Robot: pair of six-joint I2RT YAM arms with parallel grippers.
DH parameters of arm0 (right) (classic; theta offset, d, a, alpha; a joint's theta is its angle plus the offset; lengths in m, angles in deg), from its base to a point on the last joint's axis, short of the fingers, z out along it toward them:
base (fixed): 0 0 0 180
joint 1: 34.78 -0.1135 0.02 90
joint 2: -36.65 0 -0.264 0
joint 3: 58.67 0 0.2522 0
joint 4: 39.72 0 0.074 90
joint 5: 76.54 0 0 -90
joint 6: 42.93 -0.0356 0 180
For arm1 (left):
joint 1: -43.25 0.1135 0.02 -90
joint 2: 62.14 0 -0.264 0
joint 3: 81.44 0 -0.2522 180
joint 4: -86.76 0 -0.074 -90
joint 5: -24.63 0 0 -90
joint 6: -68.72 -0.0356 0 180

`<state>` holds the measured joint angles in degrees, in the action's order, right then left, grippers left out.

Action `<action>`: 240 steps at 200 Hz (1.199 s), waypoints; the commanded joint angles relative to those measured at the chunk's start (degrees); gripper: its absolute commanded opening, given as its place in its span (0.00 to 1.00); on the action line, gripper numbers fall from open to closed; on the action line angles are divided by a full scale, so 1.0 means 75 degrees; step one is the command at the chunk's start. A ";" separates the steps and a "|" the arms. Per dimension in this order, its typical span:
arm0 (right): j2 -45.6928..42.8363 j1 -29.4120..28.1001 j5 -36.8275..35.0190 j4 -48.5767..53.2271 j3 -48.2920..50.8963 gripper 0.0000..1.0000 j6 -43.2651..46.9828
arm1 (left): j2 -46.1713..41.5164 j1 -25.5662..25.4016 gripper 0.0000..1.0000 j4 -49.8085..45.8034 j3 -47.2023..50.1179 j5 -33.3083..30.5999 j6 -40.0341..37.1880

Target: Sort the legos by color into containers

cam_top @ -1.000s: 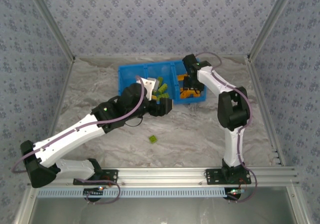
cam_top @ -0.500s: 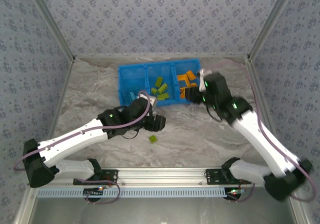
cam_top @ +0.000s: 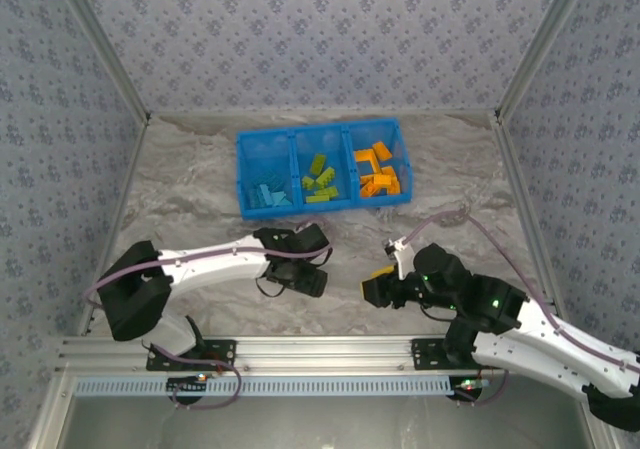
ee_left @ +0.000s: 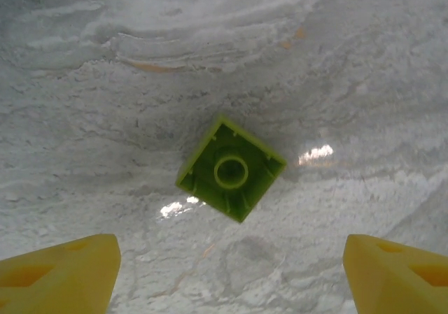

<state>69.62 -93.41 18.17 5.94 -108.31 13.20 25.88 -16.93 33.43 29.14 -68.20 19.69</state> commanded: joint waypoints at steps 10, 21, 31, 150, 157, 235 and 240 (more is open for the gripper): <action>0.0516 -0.0081 -0.0361 -0.0090 -0.0400 0.51 -0.0043 | 0.0105 0.0067 0.85 -0.0276 -0.0477 0.0140 0.2275; 0.0688 -0.0128 -0.0324 -0.0241 -0.0411 0.51 0.0006 | 0.0177 0.0062 0.85 -0.0082 -0.0548 0.0187 0.2716; 0.0795 -0.0171 -0.0295 -0.0359 -0.0400 0.51 0.0038 | 0.0318 0.0088 0.85 -0.0126 -0.0676 0.0136 0.3152; 0.0279 -0.0438 -0.0967 -0.0271 -0.0325 0.53 0.0009 | 0.0998 0.0274 0.68 0.1013 0.0056 0.0294 0.4623; 0.0297 -0.0433 -0.0957 -0.0277 -0.0333 0.53 0.0010 | 0.1034 0.0295 0.65 0.1039 0.0038 0.0248 0.4567; 0.0309 -0.0416 -0.1045 -0.0347 -0.0284 0.54 -0.0031 | 0.0733 0.0280 0.24 0.0786 -0.0136 -0.0423 0.4131; 0.0303 -0.0409 -0.1066 -0.0344 -0.0297 0.54 -0.0020 | 0.0667 0.0278 0.23 0.0744 -0.0148 -0.0489 0.4107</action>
<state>72.09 -96.43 11.68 3.60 -109.65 13.18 32.66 -14.88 40.62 29.23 -68.90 51.62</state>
